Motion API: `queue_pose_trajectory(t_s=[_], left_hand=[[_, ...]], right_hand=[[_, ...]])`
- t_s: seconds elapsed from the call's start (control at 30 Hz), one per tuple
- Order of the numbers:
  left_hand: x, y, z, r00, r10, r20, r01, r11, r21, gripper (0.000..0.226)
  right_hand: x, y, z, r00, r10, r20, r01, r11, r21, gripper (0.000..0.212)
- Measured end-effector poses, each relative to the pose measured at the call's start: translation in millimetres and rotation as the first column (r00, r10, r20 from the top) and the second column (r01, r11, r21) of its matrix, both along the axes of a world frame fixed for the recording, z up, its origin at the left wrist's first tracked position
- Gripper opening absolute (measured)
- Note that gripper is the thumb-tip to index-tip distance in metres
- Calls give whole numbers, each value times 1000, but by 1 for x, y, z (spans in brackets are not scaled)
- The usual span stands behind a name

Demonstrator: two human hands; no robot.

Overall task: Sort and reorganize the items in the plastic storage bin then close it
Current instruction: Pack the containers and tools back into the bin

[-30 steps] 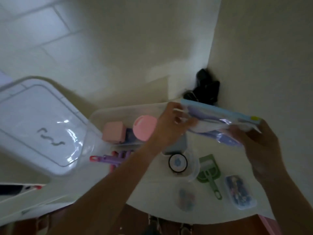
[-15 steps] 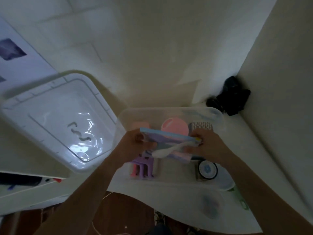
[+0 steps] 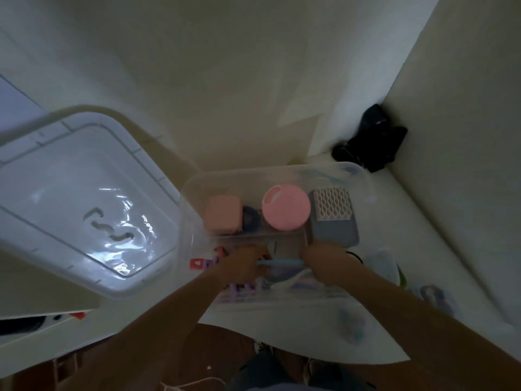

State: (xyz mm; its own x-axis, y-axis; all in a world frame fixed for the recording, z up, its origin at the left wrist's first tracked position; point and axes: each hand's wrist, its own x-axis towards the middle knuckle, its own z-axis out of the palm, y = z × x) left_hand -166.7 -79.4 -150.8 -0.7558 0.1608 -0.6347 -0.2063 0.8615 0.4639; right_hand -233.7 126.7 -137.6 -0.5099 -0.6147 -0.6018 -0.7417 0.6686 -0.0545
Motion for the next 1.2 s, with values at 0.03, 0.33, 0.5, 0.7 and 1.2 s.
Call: queue_pose_trajectory(t_s=[0.03, 0.33, 0.5, 0.7, 1.2], left_hand=[[-1, 2, -7, 1000, -19, 16, 19, 1000, -19, 23], [10, 8, -35, 906, -264, -330, 190, 952, -240, 55], [11, 17, -17, 782, -545, -303, 402, 812, -424, 50], [6, 25, -14, 835, -545, -73, 486, 794, -366, 56], [-165, 60, 83, 530, -229, -816, -51, 953, -300, 34]], right_hand=[[0, -3, -4, 1000, 7, -6, -7, 1000, 20, 28], [11, -6, -24, 992, -50, -115, 32, 988, -149, 48], [14, -7, -43, 995, -11, 97, 11, 1000, 4, 29], [8, -7, -35, 973, -55, 224, 62, 998, -25, 31], [-151, 84, 71, 726, -662, 185, 538, 380, -753, 14]])
